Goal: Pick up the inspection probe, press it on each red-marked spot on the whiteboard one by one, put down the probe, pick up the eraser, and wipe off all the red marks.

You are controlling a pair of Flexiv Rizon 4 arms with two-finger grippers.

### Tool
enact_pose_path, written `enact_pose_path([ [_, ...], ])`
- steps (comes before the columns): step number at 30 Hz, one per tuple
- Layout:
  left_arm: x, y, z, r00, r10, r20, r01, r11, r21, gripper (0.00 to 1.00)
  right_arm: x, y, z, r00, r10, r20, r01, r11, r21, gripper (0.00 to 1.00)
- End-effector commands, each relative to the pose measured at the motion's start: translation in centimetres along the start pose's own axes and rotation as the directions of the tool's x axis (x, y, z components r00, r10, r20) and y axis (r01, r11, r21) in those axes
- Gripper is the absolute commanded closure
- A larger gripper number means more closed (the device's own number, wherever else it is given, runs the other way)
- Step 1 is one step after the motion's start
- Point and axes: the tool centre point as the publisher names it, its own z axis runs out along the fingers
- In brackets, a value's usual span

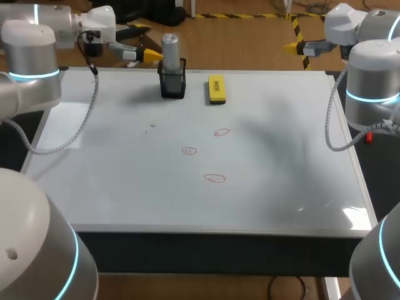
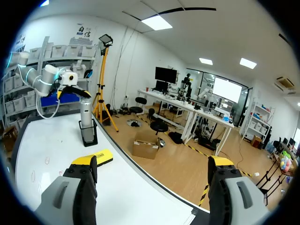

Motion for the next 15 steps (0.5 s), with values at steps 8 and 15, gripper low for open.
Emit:
enact_pose_path([
  [8, -1.3, 2.5, 4.1, 0.984, -0.023, -0.174, 0.039, 0.996, 0.084, 0.00, 0.0, 0.0, 0.0, 1.000, 0.000, -0.001, 0.000, 1.000, 0.001, 0.00],
  [15, -1.1, 3.5, 5.7, 0.983, -0.023, -0.184, 0.042, 0.994, 0.102, 0.00, 0.0, 0.0, 0.0, 1.000, 0.000, -0.001, 0.000, 1.000, 0.001, 0.00],
])
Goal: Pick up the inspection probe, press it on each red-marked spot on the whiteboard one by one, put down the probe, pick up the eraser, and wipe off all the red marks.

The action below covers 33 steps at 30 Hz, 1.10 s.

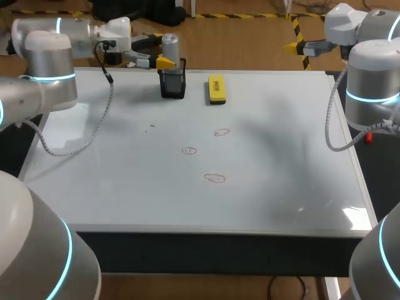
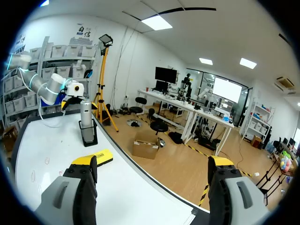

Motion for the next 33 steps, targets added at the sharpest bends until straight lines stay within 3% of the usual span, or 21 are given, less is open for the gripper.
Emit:
enact_pose_path([
  [1, -0.7, 0.8, 1.0, 0.999, 0.001, -0.043, 0.000, 1.000, 0.018, 0.00, 0.0, 0.0, 0.0, 1.000, 0.000, -0.001, 0.000, 1.000, 0.001, 0.00],
  [20, -1.9, 2.0, 2.2, 1.000, -0.009, -0.019, 0.010, 0.999, 0.032, 0.00, 0.0, 0.0, 0.0, 1.000, 0.000, -0.001, 0.000, 1.000, 0.001, 0.00],
  [22, -2.0, 2.0, 2.2, 1.000, -0.008, -0.017, 0.008, 1.000, 0.028, 0.17, 0.0, 0.0, 0.0, 1.000, 0.000, -0.001, 0.000, 1.000, 0.001, 0.00],
  [24, -2.1, 2.1, 2.2, 1.000, -0.008, -0.015, 0.008, 1.000, 0.026, 0.50, 0.0, 0.0, 0.0, 1.000, 0.000, -0.001, 0.000, 1.000, 0.001, 0.00],
  [29, -2.3, 2.4, 2.1, 1.000, -0.006, -0.008, 0.006, 1.000, 0.017, 0.68, 0.0, 0.0, 0.0, 1.000, 0.000, -0.001, 0.000, 1.000, 0.001, 0.00],
  [30, -2.3, 2.5, 2.1, 1.000, -0.007, -0.007, 0.007, 1.000, 0.016, 0.75, 0.0, 0.0, 0.0, 1.000, 0.000, -0.001, 0.000, 1.000, 0.001, 0.00],
  [32, -2.3, 2.6, 2.1, 1.000, -0.008, -0.005, 0.008, 1.000, 0.015, 1.00, 0.0, 0.0, 0.0, 1.000, 0.000, -0.001, 0.000, 1.000, 0.001, 0.00],
  [33, -2.3, 2.6, 2.1, 1.000, -0.007, -0.005, 0.007, 1.000, 0.016, 1.00, 0.0, 0.0, 0.0, 1.000, 0.000, -0.001, 0.000, 1.000, 0.001, 0.00],
])
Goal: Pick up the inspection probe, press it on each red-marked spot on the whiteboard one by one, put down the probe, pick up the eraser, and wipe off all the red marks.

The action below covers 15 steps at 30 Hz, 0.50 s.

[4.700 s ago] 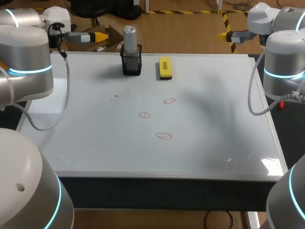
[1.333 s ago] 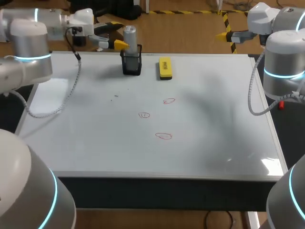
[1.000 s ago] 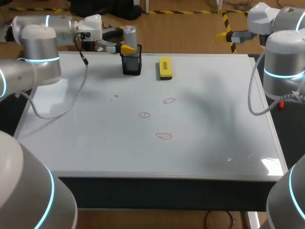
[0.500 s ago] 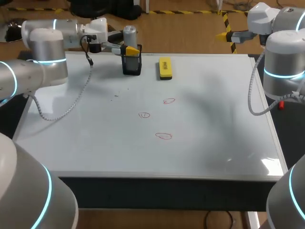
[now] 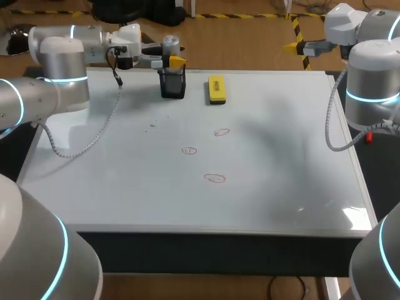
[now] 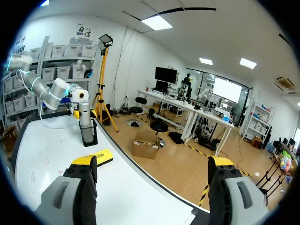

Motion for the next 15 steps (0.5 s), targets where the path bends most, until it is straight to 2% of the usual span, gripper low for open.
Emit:
enact_pose_path([
  [1, 0.1, 0.2, 0.1, 1.000, 0.002, 0.000, -0.002, 1.000, 0.003, 1.00, 0.0, 0.0, 0.0, 1.000, 0.000, -0.001, 0.000, 1.000, 0.001, 0.00],
  [8, 0.1, -0.3, 0.1, 1.000, 0.012, 0.005, -0.012, 1.000, 0.011, 1.00, 0.0, 0.0, 0.0, 1.000, 0.000, -0.001, 0.000, 1.000, 0.001, 0.00],
  [15, -0.2, -2.0, 0.0, 1.000, 0.006, 0.018, -0.007, 1.000, 0.030, 1.00, 0.0, 0.0, 0.0, 1.000, 0.000, -0.001, 0.000, 1.000, 0.001, 0.00],
])
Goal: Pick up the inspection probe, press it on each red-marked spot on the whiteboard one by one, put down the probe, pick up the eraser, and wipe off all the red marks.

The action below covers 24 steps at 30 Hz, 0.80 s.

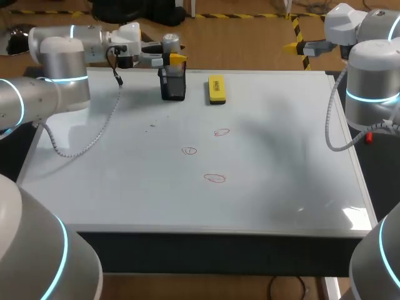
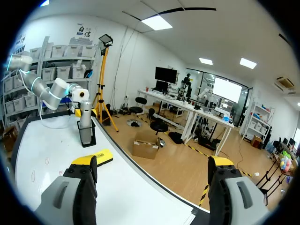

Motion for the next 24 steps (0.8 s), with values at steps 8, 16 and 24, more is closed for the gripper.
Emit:
enact_pose_path([
  [8, 0.0, -3.5, 0.2, 0.998, 0.059, 0.016, -0.058, 0.998, -0.008, 1.00, 0.0, 0.0, 0.0, 1.000, 0.000, -0.001, 0.000, 1.000, 0.001, 0.00],
  [16, 1.1, -7.0, -0.2, 0.993, 0.120, 0.011, -0.120, 0.992, -0.027, 1.00, 0.0, 0.0, 0.0, 1.000, 0.000, -0.001, 0.000, 1.000, 0.001, 0.00],
  [24, 2.5, -10.2, -1.0, 0.983, 0.180, 0.022, -0.180, 0.983, -0.023, 1.00, 0.0, 0.0, 0.0, 1.000, 0.000, -0.001, 0.000, 1.000, 0.001, 0.00],
])
